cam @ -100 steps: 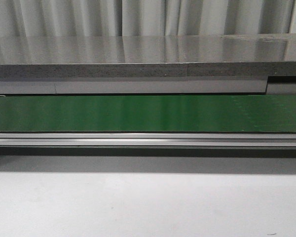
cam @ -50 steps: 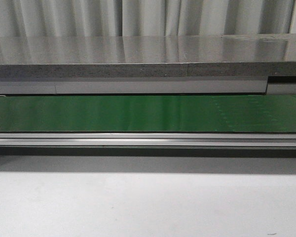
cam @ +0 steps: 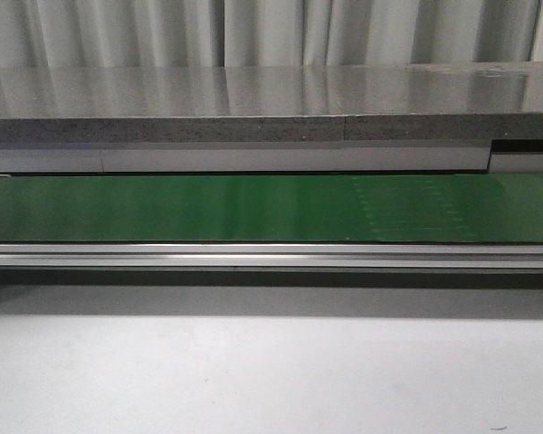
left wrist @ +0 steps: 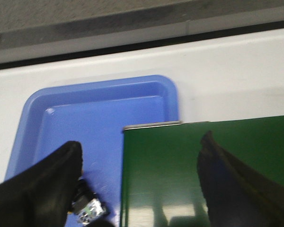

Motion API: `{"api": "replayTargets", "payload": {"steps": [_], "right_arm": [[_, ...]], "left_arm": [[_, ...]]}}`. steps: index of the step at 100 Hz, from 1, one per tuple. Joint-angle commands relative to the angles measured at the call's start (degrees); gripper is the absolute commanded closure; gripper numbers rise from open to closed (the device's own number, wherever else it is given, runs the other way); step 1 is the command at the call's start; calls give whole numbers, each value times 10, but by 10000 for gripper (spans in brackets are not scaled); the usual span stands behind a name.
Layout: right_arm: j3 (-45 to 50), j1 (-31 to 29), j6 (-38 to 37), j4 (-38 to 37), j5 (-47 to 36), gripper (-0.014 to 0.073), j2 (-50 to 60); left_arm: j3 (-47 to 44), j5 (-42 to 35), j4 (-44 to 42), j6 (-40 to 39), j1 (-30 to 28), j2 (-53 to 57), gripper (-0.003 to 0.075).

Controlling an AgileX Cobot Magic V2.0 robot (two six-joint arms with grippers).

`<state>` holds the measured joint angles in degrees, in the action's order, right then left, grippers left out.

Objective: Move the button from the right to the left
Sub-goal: 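Lower the button into the blue tray, open the left gripper, raise it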

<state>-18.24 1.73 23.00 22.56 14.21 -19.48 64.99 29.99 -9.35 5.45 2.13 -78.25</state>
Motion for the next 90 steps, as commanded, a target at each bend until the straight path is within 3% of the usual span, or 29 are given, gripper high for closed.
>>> {"api": "replayTargets", "payload": {"steps": [1, 31, 65, 77, 90], "right_arm": [[-16, 0, 4, 8, -43, 661, -3], [-16, 0, 4, 8, -43, 661, -3], [-16, 0, 4, 8, -43, 661, -3], [-16, 0, 4, 8, -43, 661, -3], [-16, 0, 4, 8, -43, 661, -3]], "left_arm": [[3, -33, 10, -2, 30, 51, 232], [-104, -65, 53, -2, 73, 178, 282], [-250, -113, 72, -3, 74, 357, 316], [-282, -113, 72, -3, 74, 410, 395], [-301, -113, 72, -3, 74, 444, 552]]}}
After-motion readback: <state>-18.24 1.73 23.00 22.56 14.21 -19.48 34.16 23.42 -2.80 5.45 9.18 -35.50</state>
